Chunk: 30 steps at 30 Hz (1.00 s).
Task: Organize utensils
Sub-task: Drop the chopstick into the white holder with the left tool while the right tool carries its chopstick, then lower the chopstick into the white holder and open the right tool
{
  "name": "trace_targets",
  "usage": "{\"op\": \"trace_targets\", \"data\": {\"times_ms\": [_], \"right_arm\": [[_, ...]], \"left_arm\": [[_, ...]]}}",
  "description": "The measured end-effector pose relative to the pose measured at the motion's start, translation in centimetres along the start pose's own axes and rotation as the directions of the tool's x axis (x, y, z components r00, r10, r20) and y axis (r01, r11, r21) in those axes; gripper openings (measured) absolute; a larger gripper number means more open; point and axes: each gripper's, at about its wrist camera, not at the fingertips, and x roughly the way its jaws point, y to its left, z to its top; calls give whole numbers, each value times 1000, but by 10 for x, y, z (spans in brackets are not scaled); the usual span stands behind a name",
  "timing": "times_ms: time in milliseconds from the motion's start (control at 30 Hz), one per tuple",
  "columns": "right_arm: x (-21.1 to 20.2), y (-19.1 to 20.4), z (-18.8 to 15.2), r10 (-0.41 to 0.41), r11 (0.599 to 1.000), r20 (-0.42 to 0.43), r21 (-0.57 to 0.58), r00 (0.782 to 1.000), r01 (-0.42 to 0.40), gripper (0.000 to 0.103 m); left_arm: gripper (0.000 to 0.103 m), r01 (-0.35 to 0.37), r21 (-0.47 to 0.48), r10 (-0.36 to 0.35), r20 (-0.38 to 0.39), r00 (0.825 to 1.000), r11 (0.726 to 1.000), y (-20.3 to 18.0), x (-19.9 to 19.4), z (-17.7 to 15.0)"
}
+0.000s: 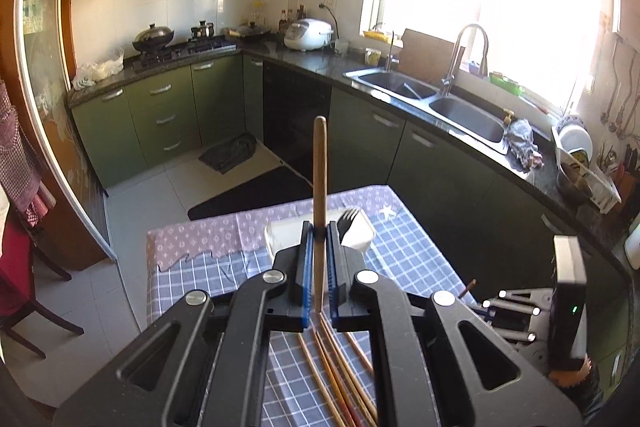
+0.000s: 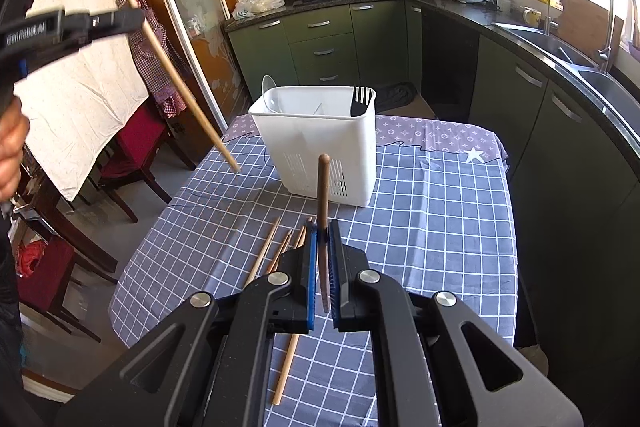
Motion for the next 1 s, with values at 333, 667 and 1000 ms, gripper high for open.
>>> {"op": "trace_targets", "data": {"times_ms": [333,667,1000], "right_arm": [[0,-14,0,5,1000,-2,21,1000,-4,6],[-21,-12,21,7,1000,32,13,999,-8,6],[-66,-10,102,35,998,191,53,981,-46,6]], "left_arm": [[6,-96,20,94,84,992,995,-10,43,43],[7,-119,30,121,-71,990,992,6,120,6],[25,-87,16,87,-14,996,996,13,90,-1]]}}
